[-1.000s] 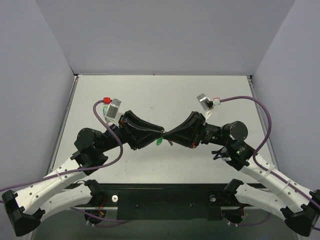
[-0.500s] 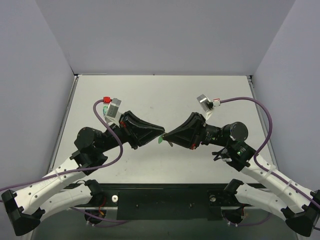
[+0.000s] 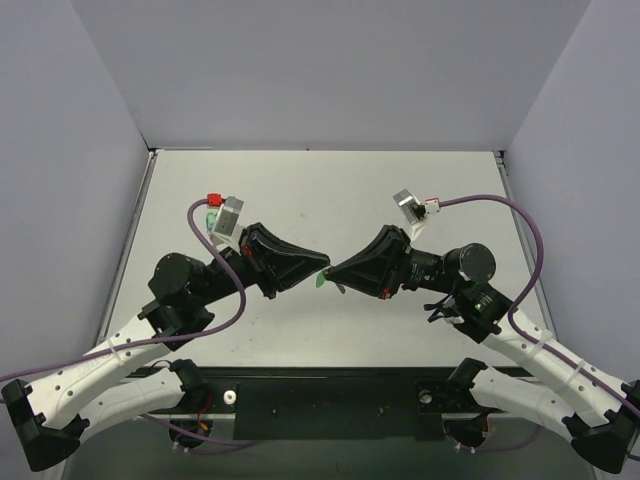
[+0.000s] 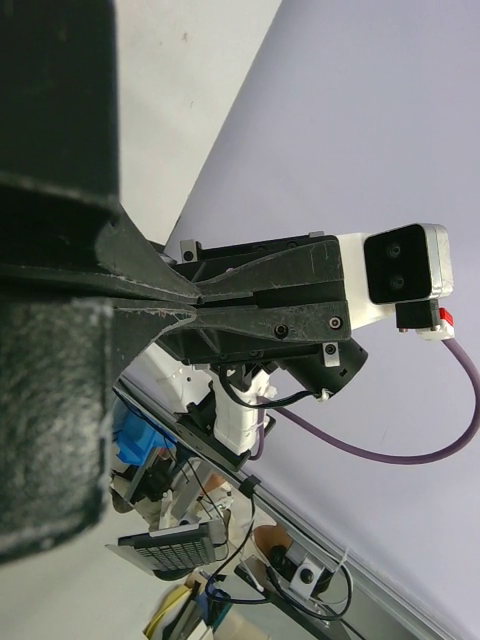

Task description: Remove the keys from the keyring

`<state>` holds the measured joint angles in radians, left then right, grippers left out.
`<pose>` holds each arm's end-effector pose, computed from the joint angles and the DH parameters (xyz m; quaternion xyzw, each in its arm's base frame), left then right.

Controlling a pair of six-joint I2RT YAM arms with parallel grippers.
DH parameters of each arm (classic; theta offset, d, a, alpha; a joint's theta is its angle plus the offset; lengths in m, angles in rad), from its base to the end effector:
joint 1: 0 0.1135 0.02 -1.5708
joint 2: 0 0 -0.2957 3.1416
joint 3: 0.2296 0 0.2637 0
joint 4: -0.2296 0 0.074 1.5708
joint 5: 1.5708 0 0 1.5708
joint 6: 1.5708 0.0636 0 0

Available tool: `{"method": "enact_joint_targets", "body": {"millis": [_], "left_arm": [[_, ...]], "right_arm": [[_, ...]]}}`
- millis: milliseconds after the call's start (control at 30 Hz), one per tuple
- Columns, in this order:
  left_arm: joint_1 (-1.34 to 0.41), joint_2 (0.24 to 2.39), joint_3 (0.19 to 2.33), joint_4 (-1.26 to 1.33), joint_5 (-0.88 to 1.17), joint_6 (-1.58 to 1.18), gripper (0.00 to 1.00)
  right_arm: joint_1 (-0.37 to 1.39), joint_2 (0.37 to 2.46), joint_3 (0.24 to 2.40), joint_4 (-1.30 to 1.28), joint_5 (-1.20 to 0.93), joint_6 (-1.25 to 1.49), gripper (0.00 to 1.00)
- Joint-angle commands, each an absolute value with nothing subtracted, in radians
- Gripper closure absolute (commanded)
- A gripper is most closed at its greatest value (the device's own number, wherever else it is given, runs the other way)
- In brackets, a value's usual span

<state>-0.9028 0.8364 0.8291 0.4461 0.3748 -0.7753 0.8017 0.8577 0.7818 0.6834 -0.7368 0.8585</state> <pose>0.1054 -0.1711 0.4477 0.1905 0.5158 -0.6837 0.4798 0.0991 0.1638 0.4466 -0.3067 0.4410 0.7227 0.4348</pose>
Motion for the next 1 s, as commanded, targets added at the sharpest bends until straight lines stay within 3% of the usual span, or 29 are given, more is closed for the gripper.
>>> {"method": "enact_joint_targets", "body": {"millis": [0, 533, 967], "left_arm": [[-0.919, 0.833, 0.894, 0.408, 0.383, -0.726, 1.00], [-0.966, 0.856, 1.055, 0.058, 0.426, -0.479, 1.00], [-0.999, 0.830, 1.111, -0.113, 0.426, -0.357, 1.00]], "right_arm": [[0.819, 0.842, 0.831, 0.739, -0.738, 0.839, 1.00], [0.822, 0.861, 0.880, 0.678, -0.704, 0.928, 1.00], [0.819, 0.905, 0.992, 0.456, -0.661, 0.983, 1.00]]}}
